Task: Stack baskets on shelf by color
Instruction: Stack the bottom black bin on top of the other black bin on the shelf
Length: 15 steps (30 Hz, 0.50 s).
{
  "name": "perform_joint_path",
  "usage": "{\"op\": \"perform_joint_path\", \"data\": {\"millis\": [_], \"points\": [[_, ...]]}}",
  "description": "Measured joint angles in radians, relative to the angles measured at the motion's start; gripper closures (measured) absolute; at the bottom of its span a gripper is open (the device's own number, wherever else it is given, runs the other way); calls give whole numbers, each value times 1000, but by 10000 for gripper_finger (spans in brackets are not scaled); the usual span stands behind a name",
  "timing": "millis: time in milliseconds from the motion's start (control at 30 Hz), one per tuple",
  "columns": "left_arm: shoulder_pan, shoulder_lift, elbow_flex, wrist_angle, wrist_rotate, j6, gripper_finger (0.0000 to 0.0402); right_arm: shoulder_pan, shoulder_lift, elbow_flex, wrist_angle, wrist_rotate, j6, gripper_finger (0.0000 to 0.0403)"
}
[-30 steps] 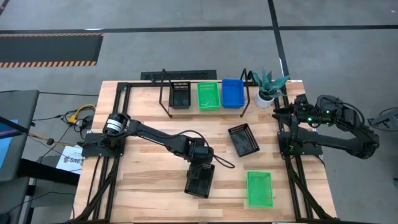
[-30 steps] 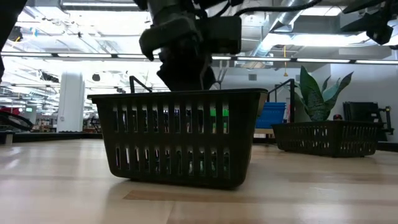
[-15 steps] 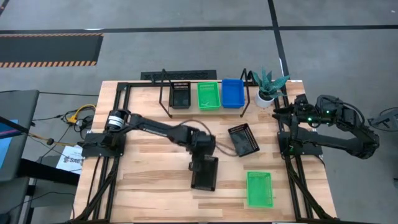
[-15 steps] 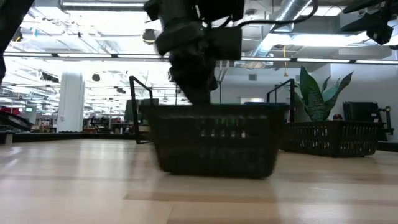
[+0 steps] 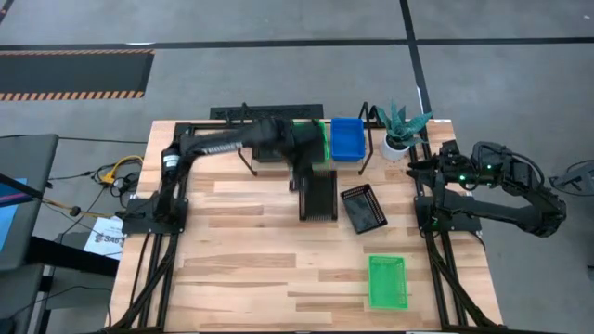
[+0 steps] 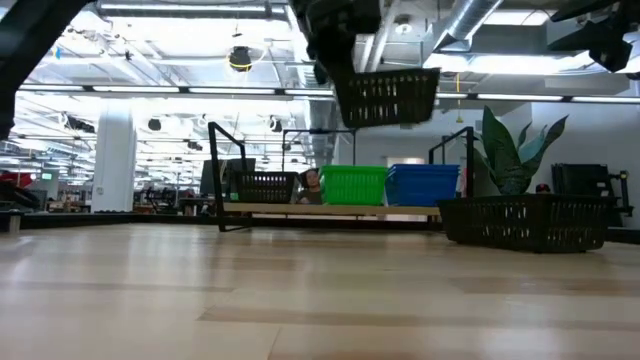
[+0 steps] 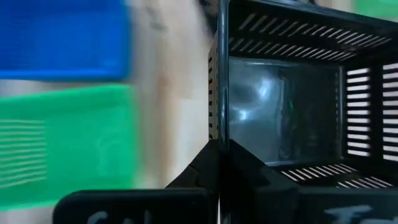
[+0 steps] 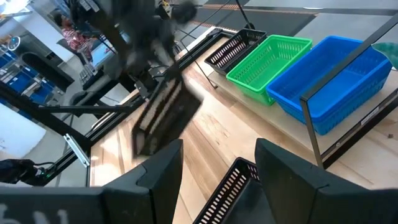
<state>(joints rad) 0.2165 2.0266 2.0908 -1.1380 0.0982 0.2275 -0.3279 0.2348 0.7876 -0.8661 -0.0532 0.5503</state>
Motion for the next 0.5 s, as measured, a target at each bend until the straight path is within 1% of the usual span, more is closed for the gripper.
{"op": "perform_joint_path", "data": {"millis": [133, 267, 333, 500], "points": [[115, 0, 153, -60, -49, 76, 401, 0, 0, 0, 0, 0, 0, 179], [236, 0, 266, -112, -55, 133, 401, 0, 0, 0, 0, 9, -39, 179], [292, -19, 256, -95, -55, 157, 401, 0, 0, 0, 0, 30, -57, 179], [412, -30, 251, -128, -47, 189, 401, 0, 0, 0, 8, 92, -61, 179]]}}
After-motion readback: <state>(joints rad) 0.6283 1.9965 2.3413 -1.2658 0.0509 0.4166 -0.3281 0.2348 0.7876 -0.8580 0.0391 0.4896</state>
